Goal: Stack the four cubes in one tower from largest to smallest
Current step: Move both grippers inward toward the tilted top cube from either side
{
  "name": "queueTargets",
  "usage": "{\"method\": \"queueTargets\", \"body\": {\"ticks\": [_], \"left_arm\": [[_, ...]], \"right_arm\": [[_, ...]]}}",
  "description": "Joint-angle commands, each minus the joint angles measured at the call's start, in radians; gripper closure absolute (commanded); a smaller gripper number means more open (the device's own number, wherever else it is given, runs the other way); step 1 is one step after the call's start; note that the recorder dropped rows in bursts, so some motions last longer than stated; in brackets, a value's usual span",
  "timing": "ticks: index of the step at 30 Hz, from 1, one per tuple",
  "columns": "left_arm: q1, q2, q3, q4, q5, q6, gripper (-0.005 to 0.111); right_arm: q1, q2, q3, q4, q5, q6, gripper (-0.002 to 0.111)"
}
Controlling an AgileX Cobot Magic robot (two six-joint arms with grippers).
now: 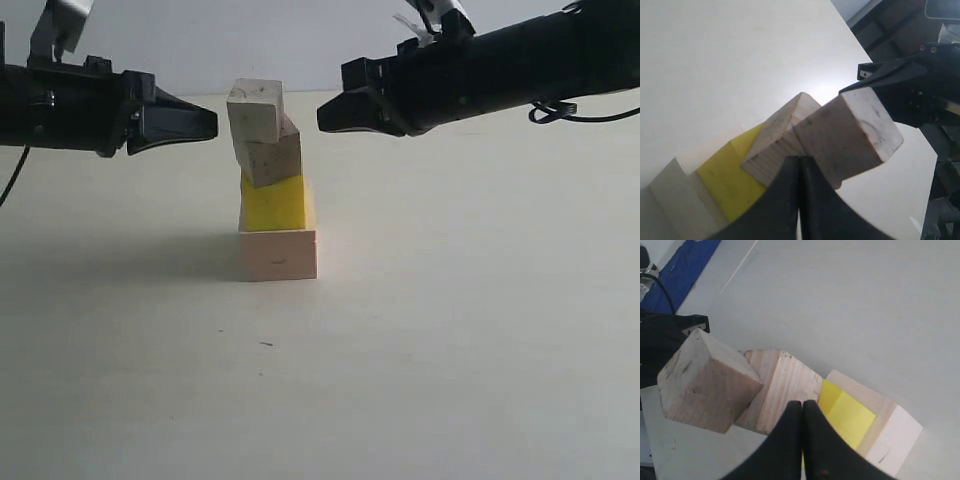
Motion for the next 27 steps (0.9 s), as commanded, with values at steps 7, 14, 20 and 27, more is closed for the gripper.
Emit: {"method": "queueTargets", "body": {"ticks": [7, 14, 20, 27], "left_arm": [[-0.007, 0.001, -0.006, -0.014, -0.007, 0.015, 0.107], [-0.010, 0.005, -0.006, -0.005, 0.000, 0.015, 0.107], [-0.010, 0.036, -0.011, -0.026, 0.032, 0.021, 0.107], [-0.010, 0.053, -0.027, -0.022, 0.046, 0.021, 0.107]], "right_arm": [[0.007, 0.028, -0.010, 0.003, 0.013, -0.005, 0.108], [0.007, 0.032, -0.010, 0.003, 0.034, -0.005, 0.108], [0.007, 0.032, -0.010, 0.003, 0.034, -0.005, 0.108], [0.007, 0.032, -0.010, 0.003, 0.038, -0.003, 0.108]]}}
